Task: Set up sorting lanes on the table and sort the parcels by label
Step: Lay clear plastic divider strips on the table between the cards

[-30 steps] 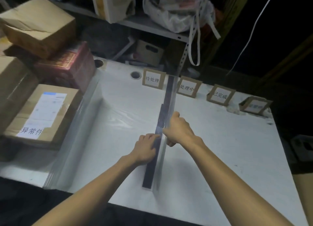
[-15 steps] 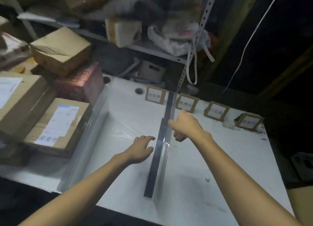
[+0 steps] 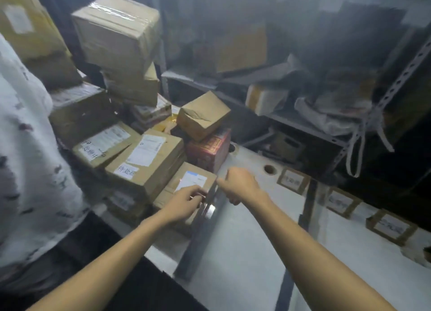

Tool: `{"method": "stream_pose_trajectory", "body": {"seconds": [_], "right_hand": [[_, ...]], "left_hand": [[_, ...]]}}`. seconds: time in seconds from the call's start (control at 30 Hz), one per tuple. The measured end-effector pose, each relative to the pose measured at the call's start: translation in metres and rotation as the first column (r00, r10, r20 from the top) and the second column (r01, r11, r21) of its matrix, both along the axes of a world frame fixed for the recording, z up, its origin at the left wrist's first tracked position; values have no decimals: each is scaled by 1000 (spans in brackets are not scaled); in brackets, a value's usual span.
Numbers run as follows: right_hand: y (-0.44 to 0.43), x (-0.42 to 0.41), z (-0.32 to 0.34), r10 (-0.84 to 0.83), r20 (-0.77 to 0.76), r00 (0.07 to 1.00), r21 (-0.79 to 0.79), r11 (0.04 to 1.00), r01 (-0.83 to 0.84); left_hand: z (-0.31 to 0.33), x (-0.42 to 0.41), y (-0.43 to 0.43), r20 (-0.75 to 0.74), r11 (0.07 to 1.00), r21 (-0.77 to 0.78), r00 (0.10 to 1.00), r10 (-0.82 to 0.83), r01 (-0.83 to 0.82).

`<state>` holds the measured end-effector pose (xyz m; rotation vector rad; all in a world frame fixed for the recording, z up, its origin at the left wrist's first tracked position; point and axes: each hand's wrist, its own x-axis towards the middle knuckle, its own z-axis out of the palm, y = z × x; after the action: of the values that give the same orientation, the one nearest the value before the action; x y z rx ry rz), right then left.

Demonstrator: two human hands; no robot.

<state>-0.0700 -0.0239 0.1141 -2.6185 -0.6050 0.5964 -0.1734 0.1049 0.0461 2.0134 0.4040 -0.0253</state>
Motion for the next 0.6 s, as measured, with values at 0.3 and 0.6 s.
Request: {"method": "stream_pose_trajectory", "body": {"seconds": [0.3,0.6], "right_hand": [[41,-13,-87,-85,8,996,-138,987,85],[33,-1,-42,-104,-38,994,-76,992,101]], "left_hand": [[-57,-46,26,122,985,-143,986,115,-97],[-26,-21,21,196,997,-80,980,24,-9]]}}
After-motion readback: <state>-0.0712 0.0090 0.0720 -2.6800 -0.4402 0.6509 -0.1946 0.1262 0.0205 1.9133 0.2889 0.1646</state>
